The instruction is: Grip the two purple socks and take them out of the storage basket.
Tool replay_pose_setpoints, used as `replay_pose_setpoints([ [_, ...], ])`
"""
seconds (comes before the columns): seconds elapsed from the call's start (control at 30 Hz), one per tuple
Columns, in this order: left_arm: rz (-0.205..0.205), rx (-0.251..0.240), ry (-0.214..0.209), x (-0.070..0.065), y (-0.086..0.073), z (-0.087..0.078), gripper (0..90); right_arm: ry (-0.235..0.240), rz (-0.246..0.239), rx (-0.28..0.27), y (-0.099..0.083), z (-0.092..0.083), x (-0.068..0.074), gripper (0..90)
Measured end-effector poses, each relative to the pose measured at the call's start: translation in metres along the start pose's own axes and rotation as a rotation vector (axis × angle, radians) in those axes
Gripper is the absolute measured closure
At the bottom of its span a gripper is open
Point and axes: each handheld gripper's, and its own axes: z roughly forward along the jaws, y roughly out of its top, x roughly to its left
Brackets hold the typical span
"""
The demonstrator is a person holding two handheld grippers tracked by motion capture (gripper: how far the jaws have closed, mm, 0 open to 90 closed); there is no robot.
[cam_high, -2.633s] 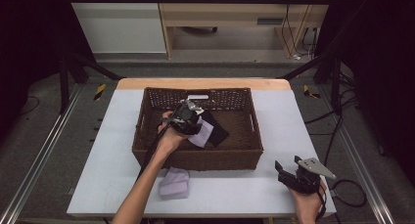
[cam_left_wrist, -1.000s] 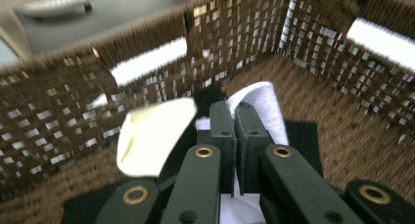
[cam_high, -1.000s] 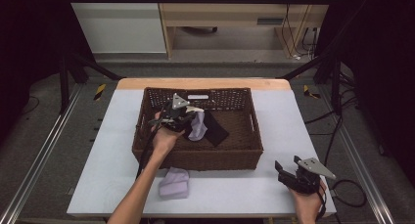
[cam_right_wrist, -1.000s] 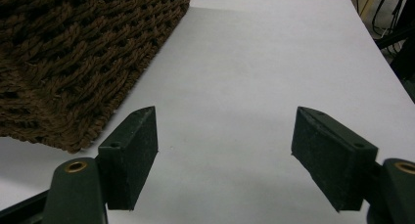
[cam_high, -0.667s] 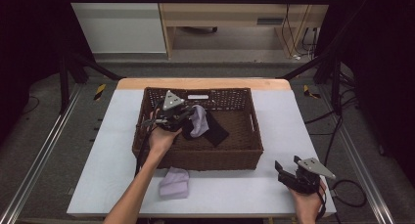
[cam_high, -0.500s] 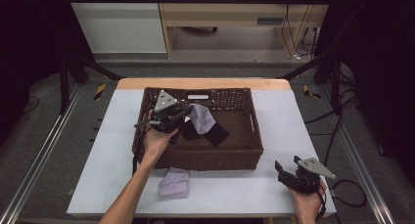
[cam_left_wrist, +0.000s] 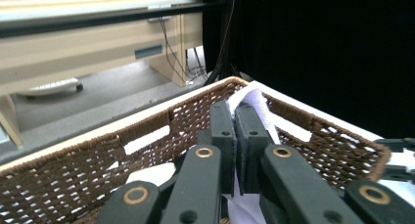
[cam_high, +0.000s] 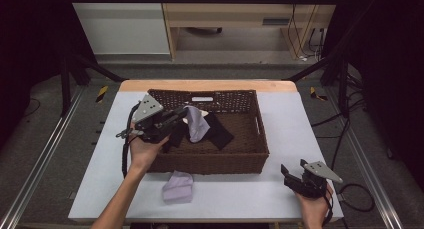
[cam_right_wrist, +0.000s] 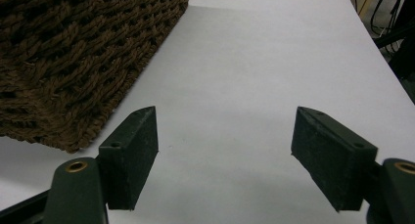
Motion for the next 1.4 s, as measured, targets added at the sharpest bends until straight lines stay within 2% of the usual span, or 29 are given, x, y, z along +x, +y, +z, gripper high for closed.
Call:
replay_pose_setpoints([
  [0.33,0.059,-0.055,-0.031,-0.017,0.018,-0.037,86.8,-0.002,-0.002,0.001,0.0,0.0,0.0,25.7],
  [0.5,0.084,-0.07,-0.05,-0.026,0.02,-0.052,86.8,-0.002,-0.003,0.001,0.0,0.0,0.0,25.6],
  [0.67,0.102,-0.066,-0.067,-0.033,0.018,-0.062,86.8,-0.004,-0.009,0.001,0.0,0.0,0.0,25.7],
  [0.73,0.097,-0.07,-0.08,-0.036,0.014,-0.065,86.7,-0.005,-0.009,-0.001,0.0,0.0,0.001,25.7],
  [1.0,0.096,-0.029,-0.113,-0.044,-0.012,-0.067,86.7,-0.004,-0.006,0.002,0.0,0.0,0.001,25.7],
  [1.03,0.094,-0.014,-0.119,-0.044,-0.019,-0.067,86.6,-0.004,-0.008,0.002,0.0,0.001,0.001,25.7],
  [1.23,0.088,0.032,-0.127,-0.046,-0.036,-0.064,86.7,-0.004,-0.008,0.001,0.0,0.0,0.001,25.6],
  [1.4,0.064,0.089,-0.139,-0.047,-0.057,-0.057,86.6,-0.005,-0.006,0.001,0.0,0.0,0.001,25.6],
])
